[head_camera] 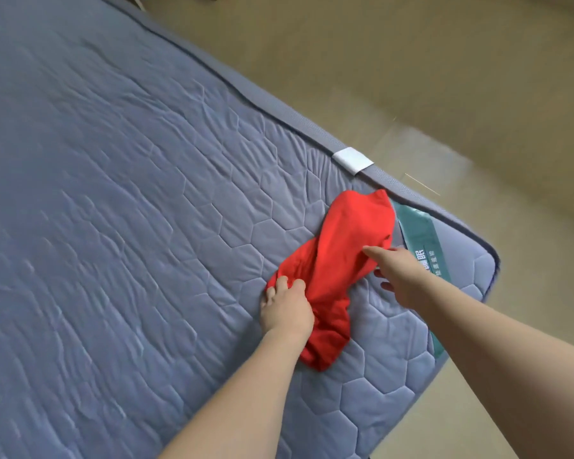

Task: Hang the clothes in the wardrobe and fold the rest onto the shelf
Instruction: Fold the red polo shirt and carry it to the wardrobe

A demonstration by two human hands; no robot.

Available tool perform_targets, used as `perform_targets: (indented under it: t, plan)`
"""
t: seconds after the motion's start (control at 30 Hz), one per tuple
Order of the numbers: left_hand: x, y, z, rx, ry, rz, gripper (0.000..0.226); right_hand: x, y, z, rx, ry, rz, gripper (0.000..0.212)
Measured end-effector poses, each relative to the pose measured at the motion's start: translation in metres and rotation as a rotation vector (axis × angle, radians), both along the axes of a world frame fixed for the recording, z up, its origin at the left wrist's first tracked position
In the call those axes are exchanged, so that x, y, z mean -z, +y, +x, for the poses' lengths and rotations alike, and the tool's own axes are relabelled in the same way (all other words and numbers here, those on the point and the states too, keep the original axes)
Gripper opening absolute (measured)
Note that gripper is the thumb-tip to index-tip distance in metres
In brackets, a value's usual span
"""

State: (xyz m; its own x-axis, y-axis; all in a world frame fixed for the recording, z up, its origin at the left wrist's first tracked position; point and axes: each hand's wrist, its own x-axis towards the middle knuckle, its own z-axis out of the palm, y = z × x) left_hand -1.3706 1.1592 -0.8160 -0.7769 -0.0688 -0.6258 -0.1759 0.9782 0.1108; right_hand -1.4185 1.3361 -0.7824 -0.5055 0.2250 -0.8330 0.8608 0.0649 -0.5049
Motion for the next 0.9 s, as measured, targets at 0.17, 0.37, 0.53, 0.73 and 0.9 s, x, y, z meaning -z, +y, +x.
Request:
perform_targets:
  t: [0.17, 0.37, 0.53, 0.73, 0.9]
  plan:
    - [0.001, -0.022, 0.001, -0.220, 0.097, 0.238, 0.010, 0.010, -0.007, -0.005, -0.020, 0.090, 0.079, 0.023]
    - [-0.029, -0.041, 0.008, -0.461, -0.098, 0.500, 0.044, -0.041, -0.047, -0.004, -0.016, 0.196, 0.009, 0.016]
    - [-0.048, -0.071, 0.036, -0.394, -0.091, 0.528, 0.068, -0.089, -0.094, -0.012, 0.043, 0.227, -0.224, 0.011]
    - [-0.084, -0.119, 0.066, -0.616, -0.031, 0.751, 0.077, -0.152, -0.168, 0.001, -0.141, 0.288, -0.311, 0.003]
    - [-0.108, -0.175, 0.102, -0.769, 0.106, 0.786, 0.080, -0.200, -0.247, 0.031, -0.259, 0.309, -0.416, 0.006]
